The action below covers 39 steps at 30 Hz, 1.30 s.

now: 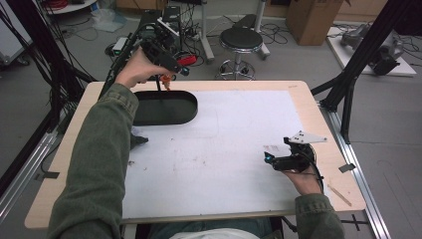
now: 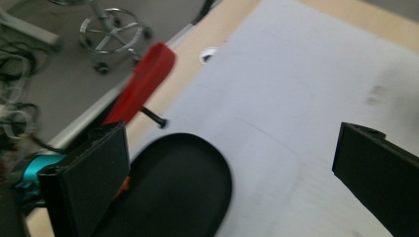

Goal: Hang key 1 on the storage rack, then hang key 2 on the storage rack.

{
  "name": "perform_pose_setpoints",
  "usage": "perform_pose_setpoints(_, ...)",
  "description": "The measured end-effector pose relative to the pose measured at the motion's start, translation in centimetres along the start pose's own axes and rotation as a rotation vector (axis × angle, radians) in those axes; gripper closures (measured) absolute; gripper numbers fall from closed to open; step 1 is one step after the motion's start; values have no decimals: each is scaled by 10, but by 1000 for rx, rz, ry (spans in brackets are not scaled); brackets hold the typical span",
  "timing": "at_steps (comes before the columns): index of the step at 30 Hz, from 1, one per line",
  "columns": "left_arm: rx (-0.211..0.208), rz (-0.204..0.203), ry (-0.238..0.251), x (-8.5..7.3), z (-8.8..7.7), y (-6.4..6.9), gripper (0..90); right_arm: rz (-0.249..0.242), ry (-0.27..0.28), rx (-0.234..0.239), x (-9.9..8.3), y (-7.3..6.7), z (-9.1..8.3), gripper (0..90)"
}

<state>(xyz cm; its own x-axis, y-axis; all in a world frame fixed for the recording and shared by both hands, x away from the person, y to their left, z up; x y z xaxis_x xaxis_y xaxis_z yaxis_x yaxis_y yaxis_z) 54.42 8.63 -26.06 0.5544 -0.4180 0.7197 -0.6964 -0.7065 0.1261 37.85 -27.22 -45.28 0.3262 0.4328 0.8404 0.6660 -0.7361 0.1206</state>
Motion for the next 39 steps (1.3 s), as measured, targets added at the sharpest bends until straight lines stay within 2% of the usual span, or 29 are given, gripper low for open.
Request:
perform_pose_setpoints(2,2,-34,45,-12,-9,-1,17,-8,5,5,2,-1,1,10)
perform_pose_setpoints(3,2,-34,45,-12,-9,-1,17,-8,5,5,2,-1,1,10)
perform_pose_setpoints(7,55,-35,56,-33,-22,-6,17,-10,12,7,4,-2,2,10)
perform_pose_setpoints(8,70,-27,69,-40,-29,-6,17,-13,15,9,5,-2,3,10)
perform_pose_setpoints(17,80,-30,108,-63,-49,-7,17,-16,9,12,7,-2,7,10)
perform_pose_setpoints(20,87,-47,97,-78,-49,-14,17,-16,5,11,6,-3,7,10)
perform_pose_setpoints(21,87,-47,97,-78,-49,-14,17,-17,5,12,6,-3,7,10)
perform_pose_setpoints(26,104,-66,69,-98,-45,-23,17,-19,9,8,6,-3,6,10)
perform_pose_setpoints(27,122,-68,68,-104,-44,-28,17,-20,9,8,6,-3,6,10)
perform_pose_setpoints(39,147,-103,58,-126,-50,-40,17,-17,9,5,6,-2,5,10)
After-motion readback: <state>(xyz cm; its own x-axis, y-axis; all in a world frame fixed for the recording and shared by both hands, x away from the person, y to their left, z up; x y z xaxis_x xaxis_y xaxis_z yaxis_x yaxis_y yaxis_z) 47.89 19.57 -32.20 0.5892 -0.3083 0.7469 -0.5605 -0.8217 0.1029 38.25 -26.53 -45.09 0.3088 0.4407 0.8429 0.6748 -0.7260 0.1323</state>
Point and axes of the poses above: each handheld gripper's, and its own axes: z roughly forward along the jaws, x roughly out of its top, y roughly to its right, the point moved 7 cm from there along z, roughly forward along the jaws, and after that the axes turned 10 degrees about -z, right-handed, at the moved point
